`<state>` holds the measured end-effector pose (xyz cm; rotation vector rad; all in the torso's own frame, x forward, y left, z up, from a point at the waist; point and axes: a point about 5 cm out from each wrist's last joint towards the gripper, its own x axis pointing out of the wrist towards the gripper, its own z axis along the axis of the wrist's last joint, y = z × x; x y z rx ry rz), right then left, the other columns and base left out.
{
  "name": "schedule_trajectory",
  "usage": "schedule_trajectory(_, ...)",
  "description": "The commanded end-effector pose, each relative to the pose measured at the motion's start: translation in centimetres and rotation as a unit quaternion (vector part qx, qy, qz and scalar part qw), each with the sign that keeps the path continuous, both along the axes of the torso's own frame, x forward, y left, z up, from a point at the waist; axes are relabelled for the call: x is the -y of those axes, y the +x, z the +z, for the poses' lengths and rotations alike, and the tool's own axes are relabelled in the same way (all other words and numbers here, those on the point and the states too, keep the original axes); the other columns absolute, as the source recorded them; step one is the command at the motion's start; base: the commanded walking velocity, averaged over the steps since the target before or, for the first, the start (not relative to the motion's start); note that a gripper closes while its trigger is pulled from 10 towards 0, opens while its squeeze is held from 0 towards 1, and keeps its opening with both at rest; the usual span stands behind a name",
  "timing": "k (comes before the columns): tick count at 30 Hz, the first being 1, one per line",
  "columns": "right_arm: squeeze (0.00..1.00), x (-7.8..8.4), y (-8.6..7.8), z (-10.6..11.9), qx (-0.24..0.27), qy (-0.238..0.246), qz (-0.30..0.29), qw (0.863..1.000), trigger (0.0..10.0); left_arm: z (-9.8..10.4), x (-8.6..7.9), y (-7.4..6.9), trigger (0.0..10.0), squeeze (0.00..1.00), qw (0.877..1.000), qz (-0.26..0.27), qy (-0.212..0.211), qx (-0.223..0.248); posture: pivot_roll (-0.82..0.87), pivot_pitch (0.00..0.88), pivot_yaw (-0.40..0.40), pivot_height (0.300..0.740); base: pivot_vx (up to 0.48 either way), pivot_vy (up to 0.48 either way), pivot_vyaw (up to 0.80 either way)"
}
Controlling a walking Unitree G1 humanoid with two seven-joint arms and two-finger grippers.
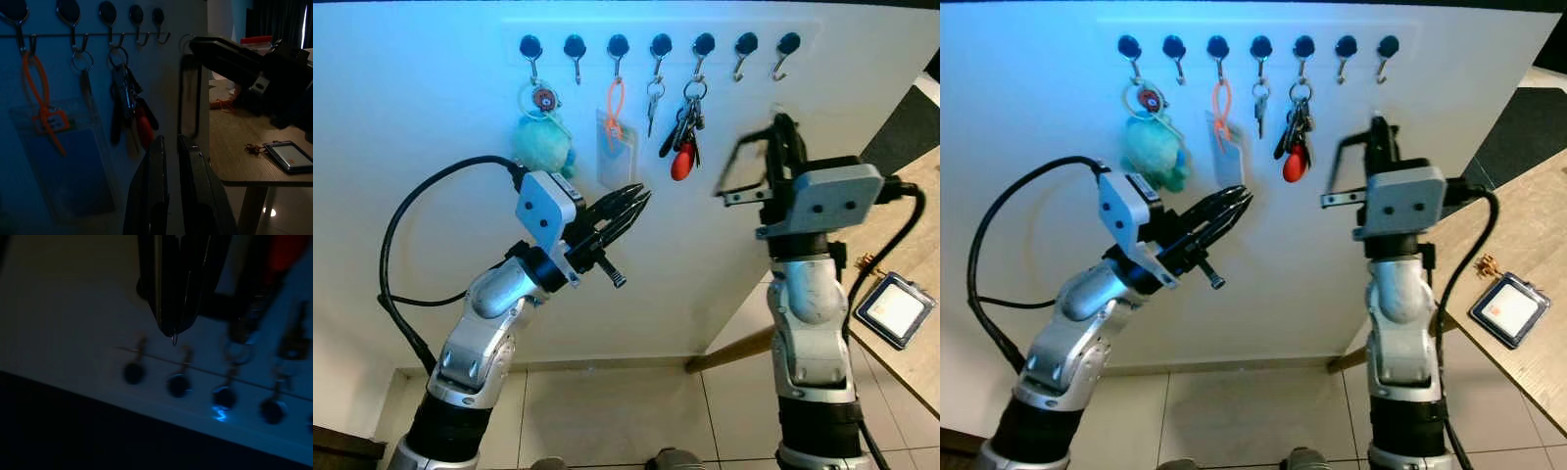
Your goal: Hang keys on a hook
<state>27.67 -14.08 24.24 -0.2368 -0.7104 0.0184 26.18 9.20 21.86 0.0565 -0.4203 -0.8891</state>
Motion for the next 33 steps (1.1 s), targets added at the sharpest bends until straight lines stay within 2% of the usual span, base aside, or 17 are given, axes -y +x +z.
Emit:
schedule_trajectory(1, 0.0, -0.2, -0.2, -0.1, -0.005, 0.0, 0.003, 1.0, 10.0, -0.2, -0.2, -0.1, 10.0, 0.0, 1.0, 0.0, 0.005, -0.004, 0.02, 0.089, -0.042, 0.74, 0.0, 0.0, 0.0)
schedule_trajectory(12, 0.0, -0.1, -0.2, 0.1, -0.013, -0.004, -0.01, 1.0, 10.0, 0.2, 0.3, -0.2, 10.0, 0.0, 1.0, 0.0, 0.0, -0.005, 0.01, 0.091, -0.04, 0.74, 0.0, 0.0, 0.0)
schedule_trajectory(25, 0.0, -0.3, 1.6, 1.0, -0.023, -0.016, -0.019, 0.999, 10.0, 0.4, 0.4, 0.0, 10.0, 0.0, 1.0, 0.0, 0.0, 0.001, 0.01, 0.093, -0.037, 0.74, 0.0, 0.0, 0.0)
schedule_trajectory(28, 0.0, -1.3, 1.9, 0.9, -0.033, -0.036, 0.008, 0.999, 10.0, 0.3, 0.4, -0.1, 10.0, 0.0, 1.0, 0.0, 0.004, 0.0, 0.02, 0.097, -0.04, 0.74, 0.0, 0.0, 0.0)
schedule_trajectory(33, 0.0, -1.9, 1.9, 0.3, -0.047, -0.042, 0.031, 0.998, 10.0, 0.3, 0.5, -0.1, 10.0, 0.0, 1.0, 0.0, 0.005, 0.0, 0.02, 0.097, -0.04, 0.74, 0.0, 0.0, 0.0)
